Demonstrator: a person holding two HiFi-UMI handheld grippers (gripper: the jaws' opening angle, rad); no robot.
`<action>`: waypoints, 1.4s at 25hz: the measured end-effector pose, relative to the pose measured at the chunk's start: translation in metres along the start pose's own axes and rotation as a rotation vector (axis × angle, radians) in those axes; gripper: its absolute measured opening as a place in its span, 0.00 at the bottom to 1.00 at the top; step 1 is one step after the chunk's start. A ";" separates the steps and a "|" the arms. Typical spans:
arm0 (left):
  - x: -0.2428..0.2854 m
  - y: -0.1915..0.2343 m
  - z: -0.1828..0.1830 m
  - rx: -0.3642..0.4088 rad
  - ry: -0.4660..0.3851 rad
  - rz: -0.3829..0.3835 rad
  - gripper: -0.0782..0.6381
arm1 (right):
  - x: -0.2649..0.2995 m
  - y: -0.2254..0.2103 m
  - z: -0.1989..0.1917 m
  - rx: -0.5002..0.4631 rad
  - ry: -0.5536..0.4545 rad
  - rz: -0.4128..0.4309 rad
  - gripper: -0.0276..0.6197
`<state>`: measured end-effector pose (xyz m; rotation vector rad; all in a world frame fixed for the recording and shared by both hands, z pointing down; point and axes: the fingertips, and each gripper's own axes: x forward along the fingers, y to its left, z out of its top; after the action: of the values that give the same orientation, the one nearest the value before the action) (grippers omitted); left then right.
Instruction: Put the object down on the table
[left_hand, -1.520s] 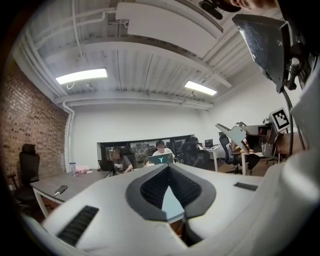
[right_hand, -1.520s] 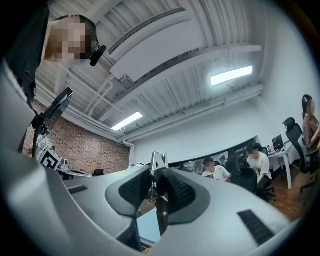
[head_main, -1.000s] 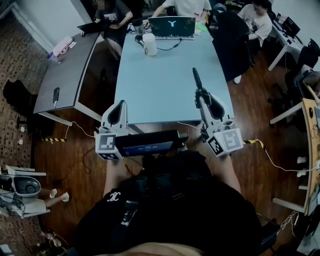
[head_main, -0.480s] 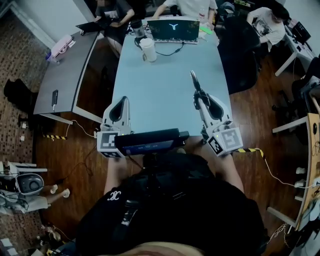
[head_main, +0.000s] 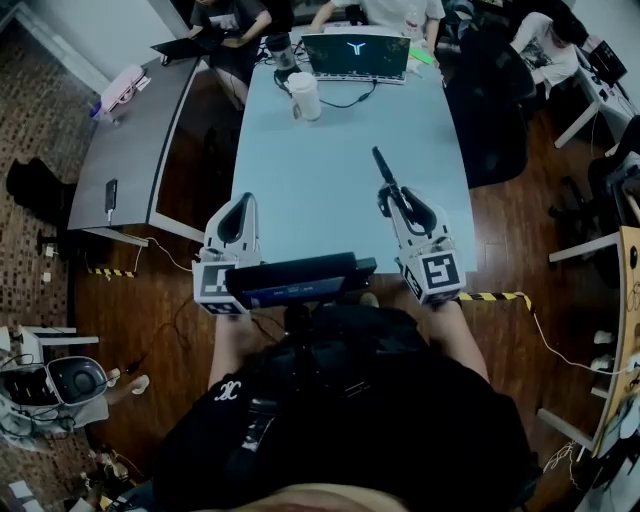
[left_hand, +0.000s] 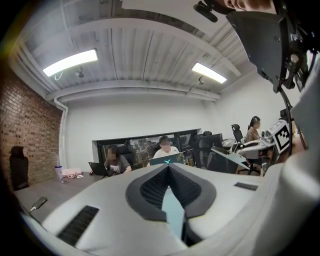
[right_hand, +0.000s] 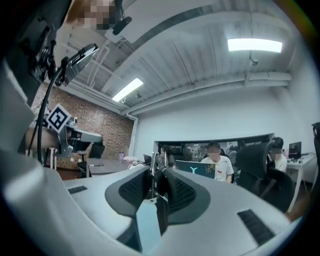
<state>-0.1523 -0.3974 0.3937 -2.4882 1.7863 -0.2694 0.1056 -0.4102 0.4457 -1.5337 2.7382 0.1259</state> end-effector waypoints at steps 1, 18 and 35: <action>0.001 0.005 -0.002 0.000 0.002 0.001 0.12 | 0.006 0.003 -0.011 -0.026 0.029 -0.004 0.19; 0.005 0.044 -0.023 0.014 0.046 0.013 0.12 | 0.059 0.070 -0.243 -0.349 0.607 0.245 0.19; 0.017 0.033 -0.022 -0.004 0.035 -0.023 0.12 | 0.034 0.110 -0.330 -0.382 0.790 0.436 0.34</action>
<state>-0.1815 -0.4235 0.4115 -2.5238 1.7744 -0.3132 0.0069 -0.4049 0.7812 -1.1742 3.8517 0.0452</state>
